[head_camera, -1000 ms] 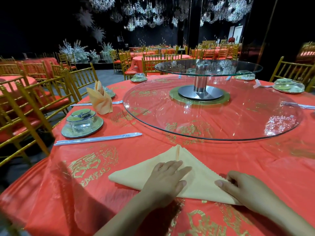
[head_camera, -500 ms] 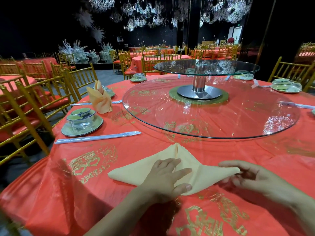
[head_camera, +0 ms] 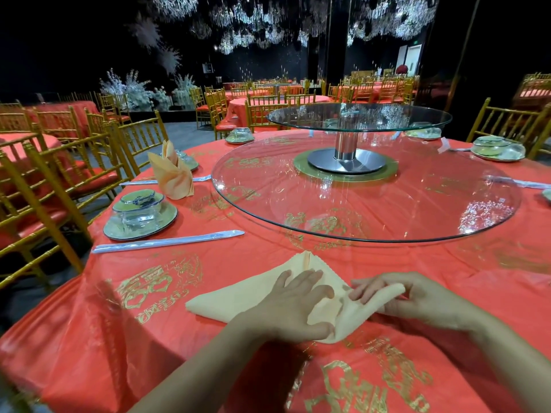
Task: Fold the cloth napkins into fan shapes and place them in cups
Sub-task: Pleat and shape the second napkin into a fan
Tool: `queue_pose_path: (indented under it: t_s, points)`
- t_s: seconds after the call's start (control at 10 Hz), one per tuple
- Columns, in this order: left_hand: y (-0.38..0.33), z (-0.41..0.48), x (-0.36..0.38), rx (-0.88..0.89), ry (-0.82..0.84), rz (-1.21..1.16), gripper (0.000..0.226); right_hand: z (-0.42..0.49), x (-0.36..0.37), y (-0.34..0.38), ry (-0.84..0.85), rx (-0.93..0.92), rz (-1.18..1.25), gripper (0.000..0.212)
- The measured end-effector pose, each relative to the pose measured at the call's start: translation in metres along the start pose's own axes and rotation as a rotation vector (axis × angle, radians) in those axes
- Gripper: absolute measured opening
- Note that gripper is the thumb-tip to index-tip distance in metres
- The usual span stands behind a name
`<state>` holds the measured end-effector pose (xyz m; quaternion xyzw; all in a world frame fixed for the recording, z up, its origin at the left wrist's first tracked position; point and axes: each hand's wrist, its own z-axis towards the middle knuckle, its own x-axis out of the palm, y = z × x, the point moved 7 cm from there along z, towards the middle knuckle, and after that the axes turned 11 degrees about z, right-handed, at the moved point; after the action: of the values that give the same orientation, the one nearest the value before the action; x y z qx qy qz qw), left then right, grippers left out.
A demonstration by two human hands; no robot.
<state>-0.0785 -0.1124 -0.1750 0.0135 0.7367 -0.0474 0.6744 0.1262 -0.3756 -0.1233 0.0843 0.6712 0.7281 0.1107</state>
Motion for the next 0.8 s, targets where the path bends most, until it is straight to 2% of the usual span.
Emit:
queue_pose_path:
  t_s: [0.1,0.2,0.3,0.4,0.5,0.6,0.7,0.8]
  points:
    - [0.0,-0.001,0.004,-0.032,0.018,0.031,0.088,0.101,0.113,-0.007,-0.003,-0.036,-0.117,0.016]
    - [0.0,0.002,0.005,-0.017,0.006,0.051,0.091,0.113,0.165,-0.016,-0.118,-0.02,-0.165,0.015]
    - [0.0,0.005,0.007,0.007,-0.002,0.025,0.095,0.125,0.165,-0.023,-0.122,0.008,-0.149,0.04]
    - [0.002,0.002,0.0,-0.013,-0.034,-0.108,0.089,0.134,0.169,-0.027,-0.136,0.038,-0.258,0.051]
    - [0.019,0.0,-0.003,-0.091,-0.067,-0.661,0.06,0.137,0.17,-0.027,-0.164,-0.012,-0.346,0.073]
    - [0.032,-0.002,-0.003,-0.128,-0.152,-0.959,0.031,0.141,0.167,-0.027,-0.212,-0.016,-0.413,0.042]
    - [0.035,0.0,-0.001,-0.139,-0.182,-0.902,0.034,0.146,0.168,-0.028,-0.261,-0.026,-0.497,0.028]
    - [0.032,0.001,-0.005,-0.094,-0.213,-0.887,0.04,0.149,0.17,-0.039,-0.238,0.003,-0.52,0.025]
